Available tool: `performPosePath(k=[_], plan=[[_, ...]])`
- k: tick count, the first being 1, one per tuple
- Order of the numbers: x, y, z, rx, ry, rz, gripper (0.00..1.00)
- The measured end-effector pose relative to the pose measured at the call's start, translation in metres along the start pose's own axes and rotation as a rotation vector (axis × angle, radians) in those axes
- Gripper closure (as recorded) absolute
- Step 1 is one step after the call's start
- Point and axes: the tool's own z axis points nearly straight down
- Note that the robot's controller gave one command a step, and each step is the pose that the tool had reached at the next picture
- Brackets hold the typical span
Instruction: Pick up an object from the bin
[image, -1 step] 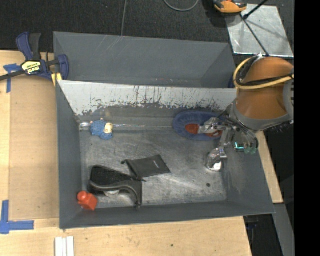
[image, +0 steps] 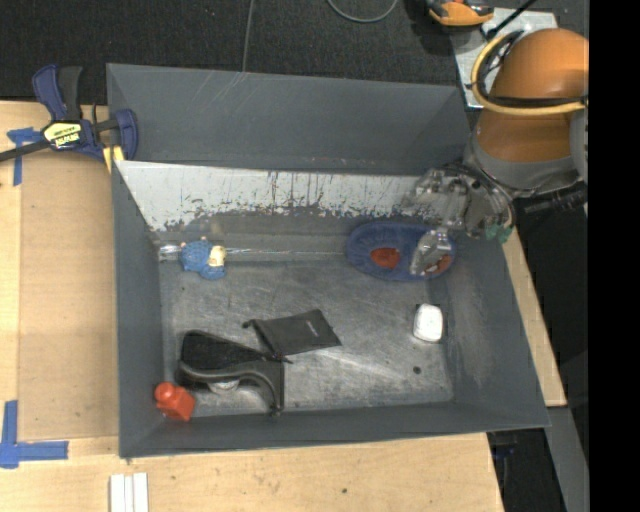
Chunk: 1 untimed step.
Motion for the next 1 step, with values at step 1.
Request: performPosePath(k=[1], plan=[[0.009,-0.0044,0.1354,0.001,0.006,-0.012,0.0]])
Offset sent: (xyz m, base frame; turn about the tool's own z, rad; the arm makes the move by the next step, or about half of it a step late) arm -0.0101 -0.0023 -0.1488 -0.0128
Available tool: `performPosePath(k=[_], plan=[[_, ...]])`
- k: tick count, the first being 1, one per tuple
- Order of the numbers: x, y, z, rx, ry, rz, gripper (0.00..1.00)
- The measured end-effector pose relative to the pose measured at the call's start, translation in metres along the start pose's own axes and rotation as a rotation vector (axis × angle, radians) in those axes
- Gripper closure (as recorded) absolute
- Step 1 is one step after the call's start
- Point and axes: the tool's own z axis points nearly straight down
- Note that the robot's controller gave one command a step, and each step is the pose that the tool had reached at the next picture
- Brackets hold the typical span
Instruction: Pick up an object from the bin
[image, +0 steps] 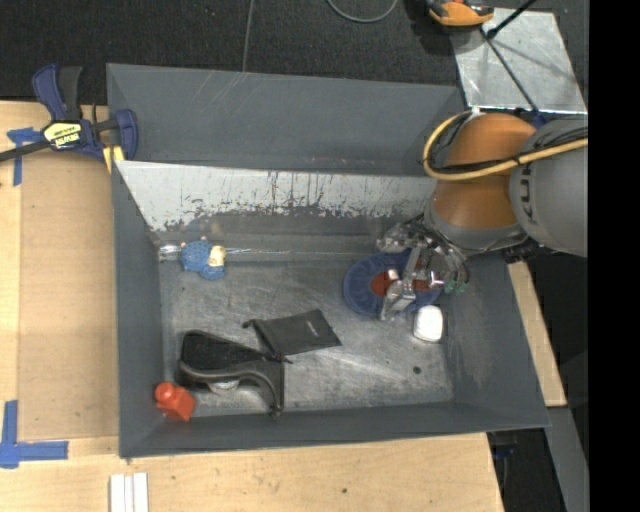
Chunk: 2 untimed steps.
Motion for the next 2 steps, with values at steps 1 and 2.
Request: performPosePath(k=[1,2], plan=[[0.0,0.0,0.0,0.0,0.001,-0.001,1.0],[0.015,0.021,-0.124,-0.001,-0.004,-0.016,1.0]])
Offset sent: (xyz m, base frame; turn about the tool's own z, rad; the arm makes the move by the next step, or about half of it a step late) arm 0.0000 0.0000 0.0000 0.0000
